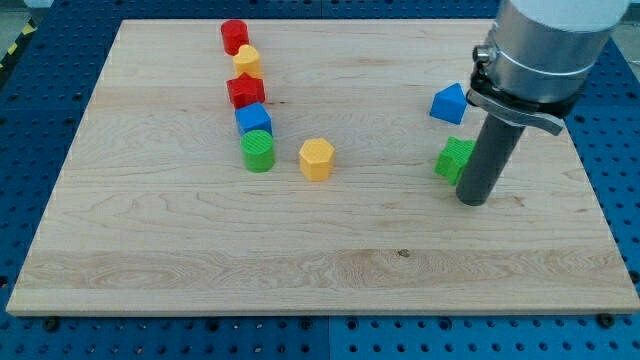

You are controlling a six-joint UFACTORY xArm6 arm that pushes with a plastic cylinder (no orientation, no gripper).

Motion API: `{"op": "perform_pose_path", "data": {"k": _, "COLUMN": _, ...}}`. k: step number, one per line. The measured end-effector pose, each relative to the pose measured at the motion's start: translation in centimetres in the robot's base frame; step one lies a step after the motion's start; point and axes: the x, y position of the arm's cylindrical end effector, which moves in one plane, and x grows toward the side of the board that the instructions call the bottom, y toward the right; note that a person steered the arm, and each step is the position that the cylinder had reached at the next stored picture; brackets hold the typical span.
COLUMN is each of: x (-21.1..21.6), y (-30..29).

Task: Push the green star to the center

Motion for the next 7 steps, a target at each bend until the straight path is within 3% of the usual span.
{"op": "perform_pose_path", "data": {"k": 2, "x": -1.4, "y": 4.8}}
{"op": "perform_pose_path", "data": {"k": 4, "x": -4.3, "y": 4.8}}
{"op": "perform_pose_path", "data": {"k": 7, "x": -4.3, "y": -0.5}}
